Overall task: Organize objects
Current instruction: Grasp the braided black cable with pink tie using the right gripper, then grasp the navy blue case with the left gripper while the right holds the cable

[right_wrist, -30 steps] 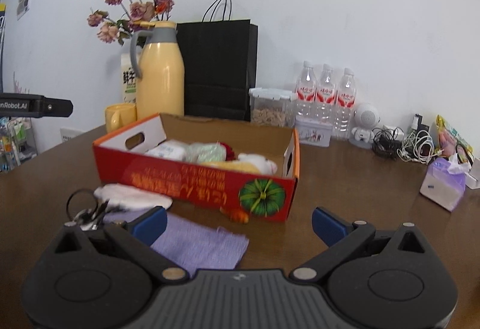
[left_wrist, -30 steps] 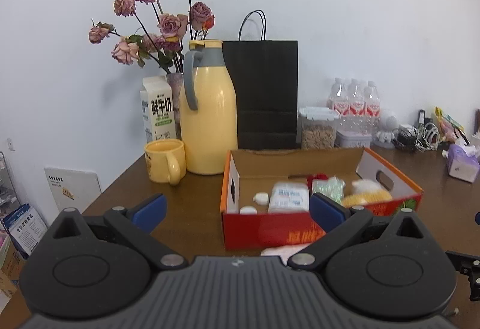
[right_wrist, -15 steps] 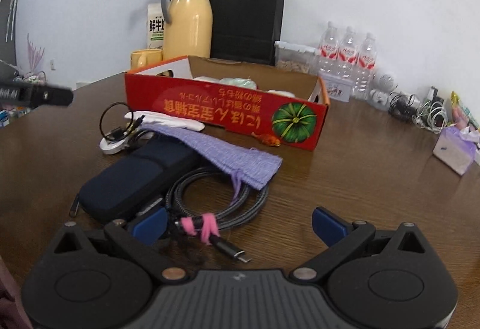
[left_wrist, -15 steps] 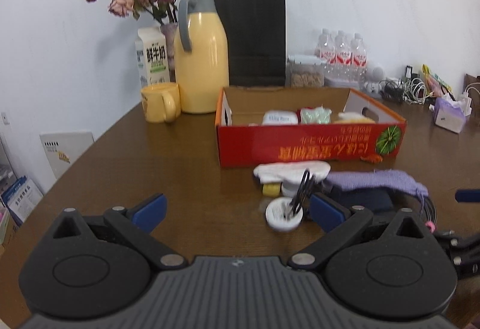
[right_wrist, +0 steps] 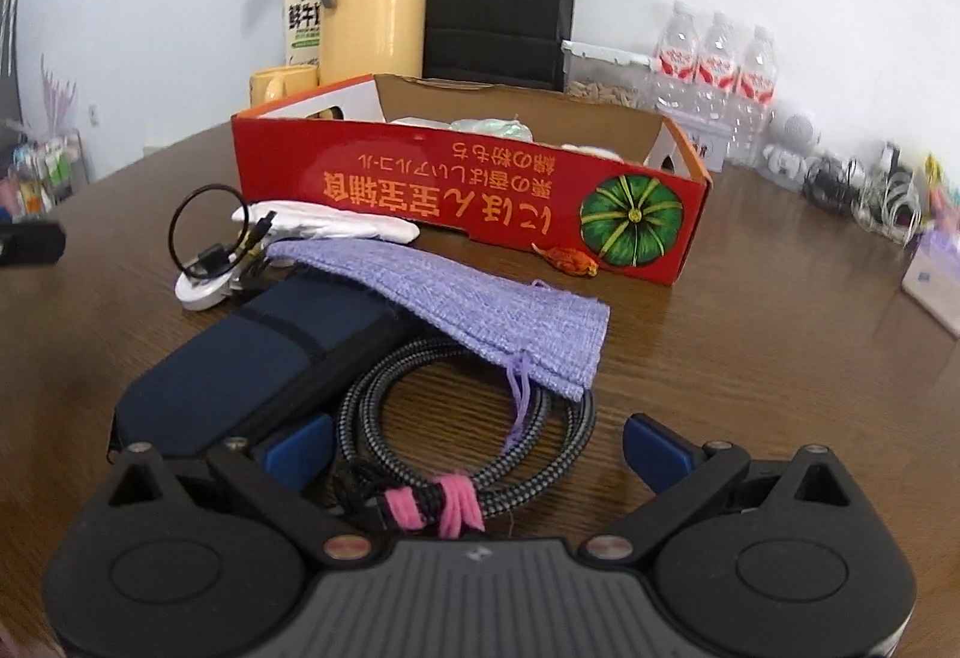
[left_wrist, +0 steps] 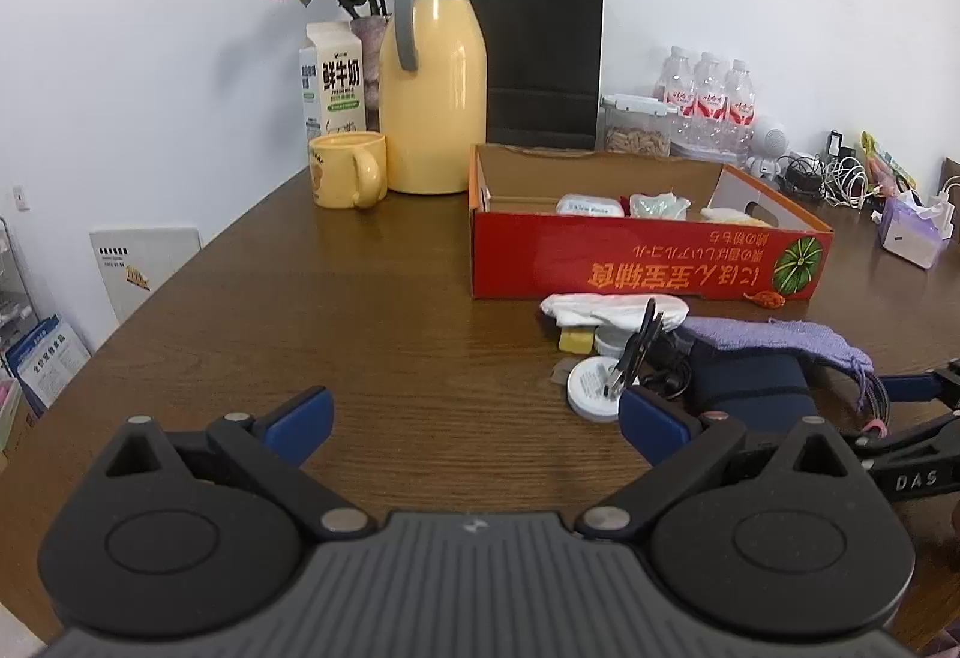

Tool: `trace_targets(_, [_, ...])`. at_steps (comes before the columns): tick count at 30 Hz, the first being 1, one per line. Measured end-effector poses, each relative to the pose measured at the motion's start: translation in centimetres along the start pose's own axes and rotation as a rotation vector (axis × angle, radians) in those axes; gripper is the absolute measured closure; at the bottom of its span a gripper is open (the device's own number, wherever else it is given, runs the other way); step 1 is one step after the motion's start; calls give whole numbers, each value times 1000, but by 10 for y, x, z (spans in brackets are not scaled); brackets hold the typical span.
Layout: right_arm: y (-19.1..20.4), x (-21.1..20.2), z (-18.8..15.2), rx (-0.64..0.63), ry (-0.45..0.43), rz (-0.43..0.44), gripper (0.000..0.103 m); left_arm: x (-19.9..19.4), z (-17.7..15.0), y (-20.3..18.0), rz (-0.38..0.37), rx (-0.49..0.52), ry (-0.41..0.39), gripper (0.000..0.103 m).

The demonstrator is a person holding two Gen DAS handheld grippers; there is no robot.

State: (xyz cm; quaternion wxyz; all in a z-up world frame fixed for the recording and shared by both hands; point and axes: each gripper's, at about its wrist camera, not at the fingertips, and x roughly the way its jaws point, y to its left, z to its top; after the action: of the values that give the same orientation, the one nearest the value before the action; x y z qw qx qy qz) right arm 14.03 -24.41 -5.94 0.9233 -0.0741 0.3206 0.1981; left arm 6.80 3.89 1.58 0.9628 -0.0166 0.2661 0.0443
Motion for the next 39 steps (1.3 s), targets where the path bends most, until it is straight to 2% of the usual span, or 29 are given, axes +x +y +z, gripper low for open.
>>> trace_targets(1, [-2,-1,0,16,-3,24,13,1,-1,0,1,-2,5,0])
trace_targets(2, [-1,-3,-1,14,-12,24,17,2,-2,1,0,-5,9,0])
trace_targets(8, [3,-13,-4,-21,-45,0,22,1,-4,1,-1,-8,17,0])
trace_targets(20, [-17,-52,-6,2,-122,-7,23,4,-2,-21,-34,26,31,0])
trace_targets(30, [-38,-64,-8,23,-163,-16,23,24,-1,-80,-135,107,86,0])
trace_targets(34, [-42,-62,-10,27,-167,5,23,39,-1,-99,-161,95,128,0])
trace_targets(39, [-45,-59,-11,28,-172,25,23,53,0,-118,-155,99,161,0])
